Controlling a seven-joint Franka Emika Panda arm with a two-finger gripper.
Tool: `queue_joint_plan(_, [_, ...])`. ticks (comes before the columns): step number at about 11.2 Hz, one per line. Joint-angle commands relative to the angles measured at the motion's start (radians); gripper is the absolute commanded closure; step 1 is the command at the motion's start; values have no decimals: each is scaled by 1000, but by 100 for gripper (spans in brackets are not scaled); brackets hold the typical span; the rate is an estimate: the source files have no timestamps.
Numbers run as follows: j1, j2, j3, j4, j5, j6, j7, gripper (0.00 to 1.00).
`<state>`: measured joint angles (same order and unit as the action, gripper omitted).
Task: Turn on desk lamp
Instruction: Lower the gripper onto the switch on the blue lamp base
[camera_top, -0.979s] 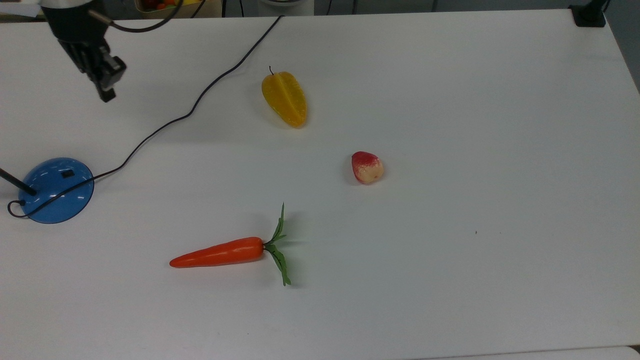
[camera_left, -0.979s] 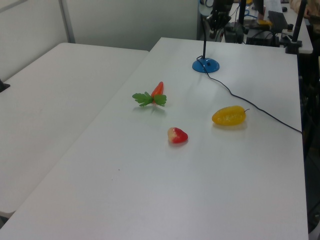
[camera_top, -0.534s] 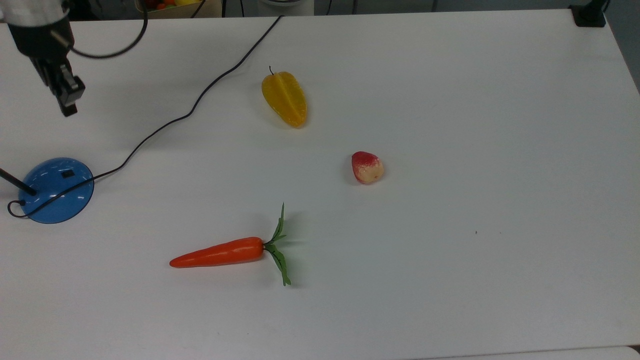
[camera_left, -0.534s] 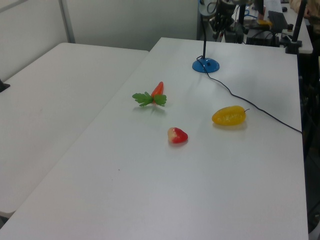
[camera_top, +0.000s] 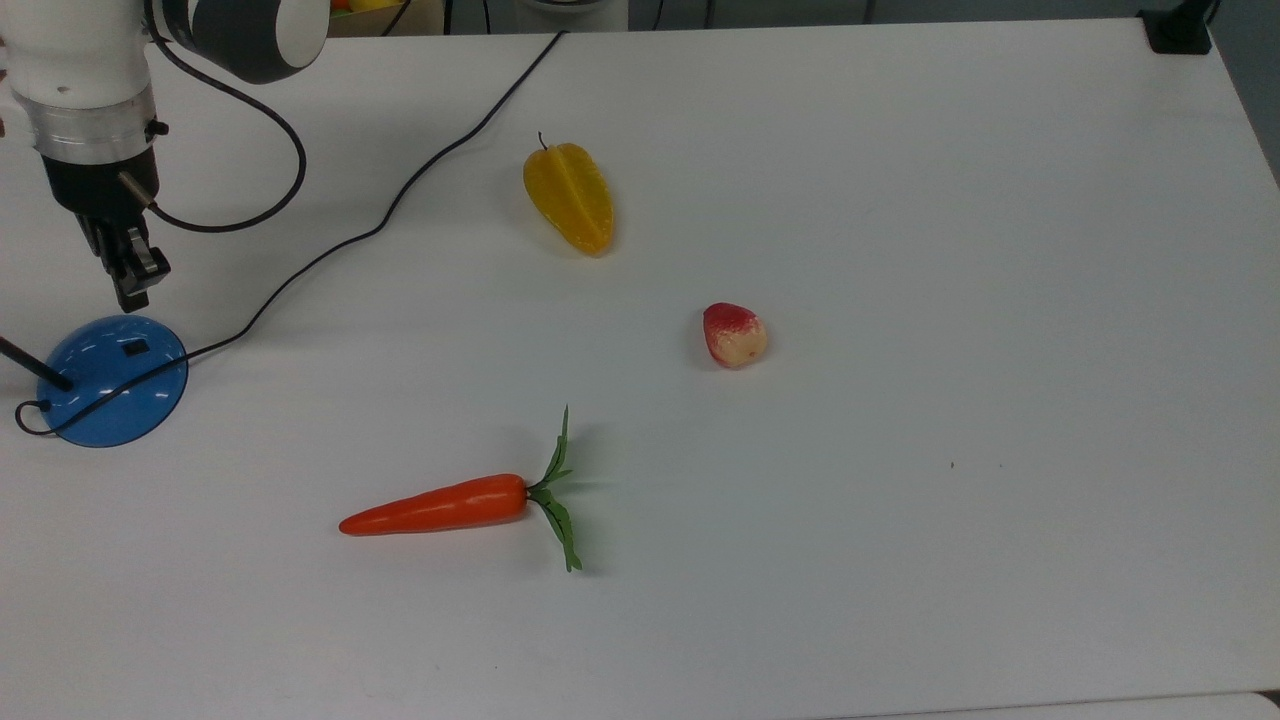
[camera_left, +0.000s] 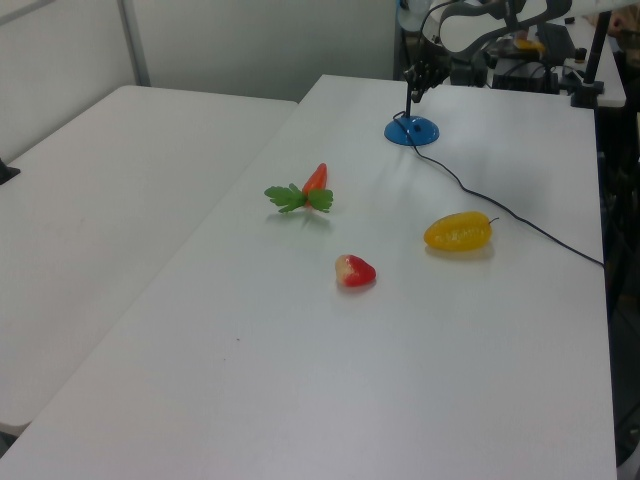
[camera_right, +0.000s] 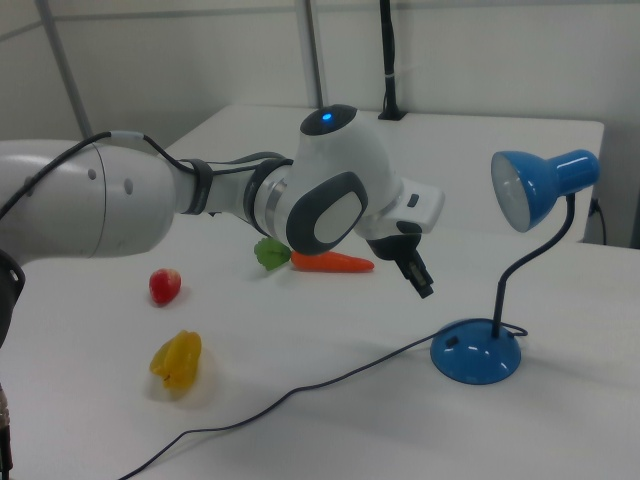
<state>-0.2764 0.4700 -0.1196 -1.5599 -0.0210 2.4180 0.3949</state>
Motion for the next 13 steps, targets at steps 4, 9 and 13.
queue_joint_plan(4, [-10,79,-15,1,-28,121,51,100])
queue_joint_plan(9, [-33,177,-32,3,-71,271,79,100])
queue_joint_plan(13, [-30,182,-40,3,-73,282,76,100])
